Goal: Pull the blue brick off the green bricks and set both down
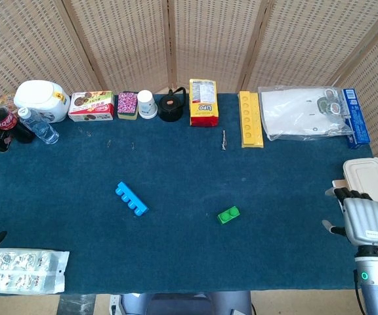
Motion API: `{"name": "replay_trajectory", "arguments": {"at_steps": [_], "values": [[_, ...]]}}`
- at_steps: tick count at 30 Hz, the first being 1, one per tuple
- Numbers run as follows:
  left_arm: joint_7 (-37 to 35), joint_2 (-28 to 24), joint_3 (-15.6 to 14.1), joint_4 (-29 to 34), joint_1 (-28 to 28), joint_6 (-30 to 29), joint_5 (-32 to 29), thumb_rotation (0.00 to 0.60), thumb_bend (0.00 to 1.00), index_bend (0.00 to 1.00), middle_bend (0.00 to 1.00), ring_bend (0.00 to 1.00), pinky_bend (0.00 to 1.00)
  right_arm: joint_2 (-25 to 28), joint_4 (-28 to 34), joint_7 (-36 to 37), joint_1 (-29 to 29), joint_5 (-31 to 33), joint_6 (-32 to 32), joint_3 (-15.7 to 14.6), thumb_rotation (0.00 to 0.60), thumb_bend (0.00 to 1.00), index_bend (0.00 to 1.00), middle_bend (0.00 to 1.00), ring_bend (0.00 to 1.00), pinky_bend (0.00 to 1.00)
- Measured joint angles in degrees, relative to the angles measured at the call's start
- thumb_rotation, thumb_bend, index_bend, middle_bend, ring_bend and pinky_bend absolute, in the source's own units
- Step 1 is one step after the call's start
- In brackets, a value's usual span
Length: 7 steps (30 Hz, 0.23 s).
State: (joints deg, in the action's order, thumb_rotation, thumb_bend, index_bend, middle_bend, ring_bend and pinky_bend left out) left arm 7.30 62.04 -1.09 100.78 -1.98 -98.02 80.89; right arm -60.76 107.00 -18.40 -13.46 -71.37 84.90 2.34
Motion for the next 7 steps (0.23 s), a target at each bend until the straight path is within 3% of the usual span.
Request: {"name": "replay_trajectory", "arguments": {"at_steps": [7], "values": [[0.7,-1.0,0.7,1.2,1.0,1.2,-1.8,0.6,0.12,0.17,0.14,0.02,0.14,0.0,0.0,1.3,2.6,-1.1,1.5,-0.7,0.6,0.17,0.37,0.41,0.42,0.38]]}}
